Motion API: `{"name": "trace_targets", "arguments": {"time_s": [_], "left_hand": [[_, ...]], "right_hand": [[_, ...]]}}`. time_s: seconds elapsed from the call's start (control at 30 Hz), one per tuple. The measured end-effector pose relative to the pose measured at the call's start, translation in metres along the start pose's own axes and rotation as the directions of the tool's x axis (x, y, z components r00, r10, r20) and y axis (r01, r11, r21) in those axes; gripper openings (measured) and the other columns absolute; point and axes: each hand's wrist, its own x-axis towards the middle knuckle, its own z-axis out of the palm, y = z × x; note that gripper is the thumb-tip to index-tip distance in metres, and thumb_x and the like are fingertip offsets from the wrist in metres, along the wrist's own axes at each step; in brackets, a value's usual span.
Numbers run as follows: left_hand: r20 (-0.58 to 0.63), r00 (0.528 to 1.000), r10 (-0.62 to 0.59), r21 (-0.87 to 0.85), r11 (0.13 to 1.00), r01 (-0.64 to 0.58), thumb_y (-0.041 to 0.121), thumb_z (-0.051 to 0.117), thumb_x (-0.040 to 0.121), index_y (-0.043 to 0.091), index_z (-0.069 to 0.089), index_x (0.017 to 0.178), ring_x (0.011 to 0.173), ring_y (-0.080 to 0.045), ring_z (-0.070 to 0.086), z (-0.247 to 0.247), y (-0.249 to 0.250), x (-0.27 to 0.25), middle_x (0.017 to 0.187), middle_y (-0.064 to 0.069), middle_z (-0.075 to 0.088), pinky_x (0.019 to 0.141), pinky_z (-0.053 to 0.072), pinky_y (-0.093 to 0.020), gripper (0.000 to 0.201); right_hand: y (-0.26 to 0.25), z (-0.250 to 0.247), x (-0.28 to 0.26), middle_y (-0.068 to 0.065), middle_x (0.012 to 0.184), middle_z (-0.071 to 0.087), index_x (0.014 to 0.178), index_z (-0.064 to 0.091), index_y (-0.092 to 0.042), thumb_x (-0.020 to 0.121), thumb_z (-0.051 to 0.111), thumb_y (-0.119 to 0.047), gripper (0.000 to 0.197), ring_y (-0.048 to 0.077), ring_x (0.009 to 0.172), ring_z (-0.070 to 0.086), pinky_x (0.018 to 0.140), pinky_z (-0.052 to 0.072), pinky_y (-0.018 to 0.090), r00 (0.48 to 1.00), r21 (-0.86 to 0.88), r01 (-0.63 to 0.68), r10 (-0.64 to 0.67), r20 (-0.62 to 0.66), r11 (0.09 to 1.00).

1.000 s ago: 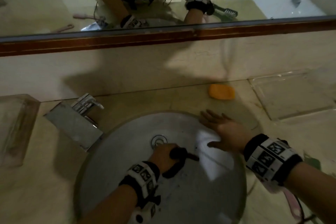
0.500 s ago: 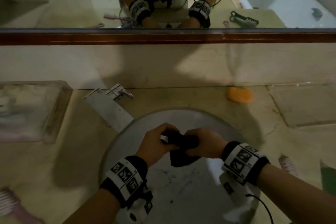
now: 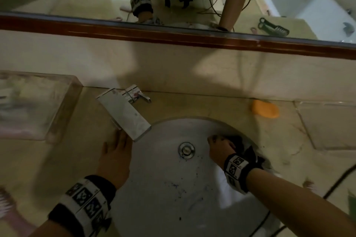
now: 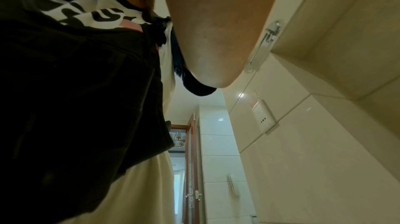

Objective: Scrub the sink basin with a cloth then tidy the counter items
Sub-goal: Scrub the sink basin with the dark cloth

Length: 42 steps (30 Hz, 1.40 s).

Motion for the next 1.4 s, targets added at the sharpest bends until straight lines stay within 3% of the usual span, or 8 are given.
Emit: {"name": "trace_targets", "arguments": {"time_s": [0.17,0.37,0.5,0.67,0.9,1.03,1.27,1.4], "left_hand": [[0.014,0.999,0.049,0.016,0.999,-0.05,0.012,0.045,0.095,0.008,-0.014,0.151,0.149,-0.029,-0.011,0.008,-0.007,0.009,0.16,-0.01,-0.015,0.121,0.019,-0.039,0.082],[0.044,0.981,0.188,-0.04,0.982,-0.186,0.035,0.054,0.092,0.017,-0.009,0.152,0.149,-0.023,-0.011,0.027,-0.038,0.034,0.16,0.0,-0.015,0.123,0.018,-0.033,0.09],[0.082,0.978,0.193,-0.023,0.981,-0.192,0.034,0.056,0.091,0.018,-0.016,0.151,0.149,-0.023,-0.015,0.022,-0.036,0.033,0.16,-0.001,-0.019,0.122,0.018,-0.034,0.095],[0.167,0.974,0.154,-0.01,0.988,-0.155,0.035,0.054,0.093,0.015,-0.021,0.149,0.147,-0.025,-0.02,0.003,-0.028,0.024,0.157,-0.004,-0.026,0.121,0.015,-0.034,0.096],[0.23,0.964,0.135,-0.025,0.991,-0.133,0.014,0.055,0.092,0.007,-0.021,0.148,0.148,-0.026,-0.017,-0.019,-0.018,0.002,0.158,-0.009,-0.025,0.121,0.015,-0.036,0.094],[0.234,0.961,0.146,-0.074,0.988,-0.132,0.017,0.054,0.093,0.007,-0.021,0.148,0.148,-0.025,-0.018,-0.019,-0.021,0.001,0.157,-0.008,-0.026,0.123,0.009,-0.037,0.094],[0.205,0.967,0.151,-0.092,0.987,-0.134,0.015,0.054,0.093,0.011,-0.019,0.149,0.148,-0.025,-0.016,-0.01,-0.024,0.007,0.158,-0.006,-0.025,0.123,0.013,-0.039,0.092],[0.222,0.964,0.147,-0.069,0.988,-0.135,0.009,0.056,0.09,0.011,-0.02,0.149,0.148,-0.025,-0.018,-0.011,-0.026,0.009,0.157,-0.005,-0.027,0.122,0.014,-0.038,0.097]], "right_hand": [[0.01,0.035,0.003,0.016,0.144,0.042,0.145,0.025,-0.006,0.101,0.032,-0.02,0.046,0.029,0.129,0.045,0.111,0.036,0.037,0.981,0.325,-0.175,0.137,0.136,0.929],[0.002,0.04,-0.013,0.019,0.15,0.03,0.142,0.032,-0.003,0.1,0.037,-0.015,0.044,0.035,0.132,0.042,0.107,0.038,0.039,0.955,0.455,-0.252,0.144,0.259,0.854],[0.001,0.045,-0.024,0.014,0.158,0.017,0.152,0.008,-0.016,0.101,0.03,-0.018,0.055,0.033,0.137,0.035,0.112,0.033,0.037,0.947,0.544,-0.22,0.045,0.317,0.81],[0.015,0.012,-0.027,0.017,0.151,0.034,0.151,0.011,-0.012,0.095,0.04,-0.052,0.074,0.032,0.132,0.043,0.109,0.039,0.037,0.968,0.62,-0.23,0.109,0.227,0.75],[0.021,0.028,-0.033,0.005,0.149,0.034,0.147,0.022,-0.019,0.09,0.052,-0.035,0.066,0.03,0.137,0.037,0.114,0.032,0.045,0.944,0.331,-0.263,0.17,0.283,0.906],[0.011,0.074,-0.018,0.017,0.145,0.036,0.141,0.032,-0.009,0.082,0.064,-0.031,0.071,0.036,0.132,0.039,0.106,0.041,0.049,0.942,0.248,-0.194,0.109,0.317,0.949],[-0.015,0.065,-0.035,0.011,0.118,0.056,0.122,0.049,-0.009,0.088,0.053,-0.025,0.039,0.027,0.094,0.056,0.088,0.048,0.033,0.95,0.356,-0.098,-0.019,0.311,0.929],[-0.027,0.04,-0.046,0.012,0.119,0.055,0.127,0.052,-0.004,0.094,0.048,-0.031,0.043,0.027,0.107,0.056,0.102,0.043,0.04,0.909,0.436,-0.024,-0.161,0.384,0.9]]}}
